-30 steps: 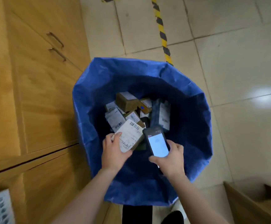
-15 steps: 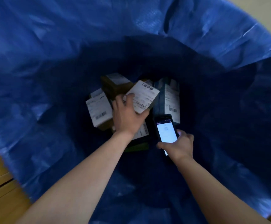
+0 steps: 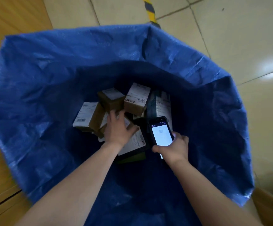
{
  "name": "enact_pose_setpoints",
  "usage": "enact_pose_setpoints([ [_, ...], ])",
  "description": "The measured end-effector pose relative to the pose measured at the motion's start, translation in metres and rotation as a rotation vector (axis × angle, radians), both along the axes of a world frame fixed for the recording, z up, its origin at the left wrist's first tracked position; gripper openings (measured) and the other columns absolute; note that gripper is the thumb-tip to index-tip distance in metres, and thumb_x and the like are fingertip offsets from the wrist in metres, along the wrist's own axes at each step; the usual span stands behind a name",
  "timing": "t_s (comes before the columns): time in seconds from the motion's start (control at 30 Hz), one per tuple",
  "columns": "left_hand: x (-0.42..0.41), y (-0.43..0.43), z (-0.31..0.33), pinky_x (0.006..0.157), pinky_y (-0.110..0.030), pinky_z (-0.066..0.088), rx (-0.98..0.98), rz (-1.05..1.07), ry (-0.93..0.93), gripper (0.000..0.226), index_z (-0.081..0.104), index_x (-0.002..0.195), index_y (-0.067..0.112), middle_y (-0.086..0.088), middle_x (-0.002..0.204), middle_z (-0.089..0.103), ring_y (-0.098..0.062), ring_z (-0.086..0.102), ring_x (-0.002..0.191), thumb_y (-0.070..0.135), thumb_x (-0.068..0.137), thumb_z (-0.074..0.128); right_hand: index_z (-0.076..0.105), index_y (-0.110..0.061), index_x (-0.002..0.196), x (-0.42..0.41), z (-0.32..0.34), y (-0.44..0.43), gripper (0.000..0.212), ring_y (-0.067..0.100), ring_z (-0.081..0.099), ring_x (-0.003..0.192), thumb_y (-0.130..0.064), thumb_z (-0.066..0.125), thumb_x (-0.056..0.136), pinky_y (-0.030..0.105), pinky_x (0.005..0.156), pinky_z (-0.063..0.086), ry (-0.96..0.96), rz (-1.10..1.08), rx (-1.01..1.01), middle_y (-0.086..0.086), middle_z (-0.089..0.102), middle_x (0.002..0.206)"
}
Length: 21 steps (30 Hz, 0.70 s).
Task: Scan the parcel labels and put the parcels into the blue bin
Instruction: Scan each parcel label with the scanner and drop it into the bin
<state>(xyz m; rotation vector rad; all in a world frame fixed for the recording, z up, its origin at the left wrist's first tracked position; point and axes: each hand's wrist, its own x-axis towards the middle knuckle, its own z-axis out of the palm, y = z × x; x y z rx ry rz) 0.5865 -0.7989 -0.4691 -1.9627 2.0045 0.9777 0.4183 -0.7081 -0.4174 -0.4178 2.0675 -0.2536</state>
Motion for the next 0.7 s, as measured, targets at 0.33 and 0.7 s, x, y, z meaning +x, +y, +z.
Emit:
enact_pose_setpoints([
  [0.33,0.001,0.013,0.176,0.096,-0.04,0.046,-0.146,-0.093,0.028,0.057,0.042,0.14,0.019,-0.005,0.132,0.043,-0.024,0.045,0.122,0.039,0.09,0.062,0.047,-0.024,0.129,0.002,0.156,0.031,0.082,0.013,0.046,0.088,-0.024,0.082,0.054,0.03,0.077,0.049,-0.028,-0.017,-0.178,-0.01,0.03,0.112],
  [0.7,-0.079,0.083,0.357,0.082,-0.031,0.052,-0.335,-0.459,0.105,0.05,0.041,0.14,0.023,0.004,0.13,0.046,-0.016,0.051,0.117,0.038,0.095,0.054,0.046,-0.029,0.123,-0.073,0.313,0.173,0.077,0.011,0.052,0.093,-0.027,0.077,0.052,0.034,0.076,0.051,0.106,-0.149,-0.373,-0.01,0.035,0.114],
])
